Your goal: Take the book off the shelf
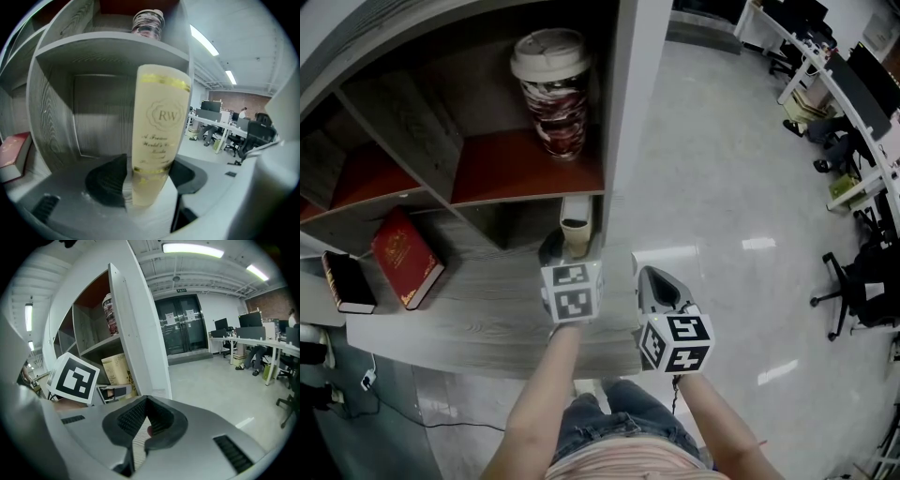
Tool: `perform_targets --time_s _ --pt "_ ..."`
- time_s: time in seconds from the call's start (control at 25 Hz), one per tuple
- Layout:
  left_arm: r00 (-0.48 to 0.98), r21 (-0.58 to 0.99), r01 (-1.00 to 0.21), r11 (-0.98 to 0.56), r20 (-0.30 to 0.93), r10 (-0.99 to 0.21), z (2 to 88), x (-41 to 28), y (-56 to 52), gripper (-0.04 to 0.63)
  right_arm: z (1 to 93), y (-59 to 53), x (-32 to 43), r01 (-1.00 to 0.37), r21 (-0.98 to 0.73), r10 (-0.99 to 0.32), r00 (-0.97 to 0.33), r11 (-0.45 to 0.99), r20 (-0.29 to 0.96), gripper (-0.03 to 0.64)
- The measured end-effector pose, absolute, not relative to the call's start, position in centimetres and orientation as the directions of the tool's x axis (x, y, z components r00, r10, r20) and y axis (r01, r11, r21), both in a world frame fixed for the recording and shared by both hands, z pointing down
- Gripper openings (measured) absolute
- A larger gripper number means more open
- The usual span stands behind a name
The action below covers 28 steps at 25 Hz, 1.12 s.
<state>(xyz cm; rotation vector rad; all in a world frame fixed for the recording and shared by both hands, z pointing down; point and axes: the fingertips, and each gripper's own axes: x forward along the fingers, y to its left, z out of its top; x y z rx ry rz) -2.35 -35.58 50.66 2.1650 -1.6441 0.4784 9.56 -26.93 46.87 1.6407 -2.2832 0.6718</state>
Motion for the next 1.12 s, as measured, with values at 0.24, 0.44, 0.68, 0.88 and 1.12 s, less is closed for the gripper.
perform_targets --time_s 0.24,0.44,0.68,0.88,1.12 --pt "0.263 0.092 -0.964 -0.25 0.483 -0.835 50.9 -2.3 -36.4 0.25 47.5 -27.8 9.3 -0.94 -0.211 -0.814 -0.339 0.269 0.471 0.005" --pt "0.256 0.084 -0.965 -0.247 0.479 -0.839 51.1 -2.3 -37.0 0.249 48.0 -28.2 9.1 -0.94 -0.209 -0.807 -0.338 0.269 0.484 0.005" --pt "0.256 0.081 -0.965 -0.249 0.489 -0.834 51.6 -2.3 -37.7 0.249 48.5 -28.7 9.1 -0.941 -0.207 -0.802 -0.336 0.267 0.494 0.005" --pt "0.246 0.075 -0.968 -0.241 0.496 -0.833 51.9 -2.4 -38.4 0.249 48.6 -29.2 9.2 -0.942 -0.203 -0.8 -0.333 0.266 0.499 0.005" --pt "0.237 0.072 -0.97 -0.233 0.499 -0.834 52.3 -2.4 -39.0 0.247 48.8 -29.5 9.4 -0.942 -0.199 -0.799 -0.333 0.268 0.501 0.005"
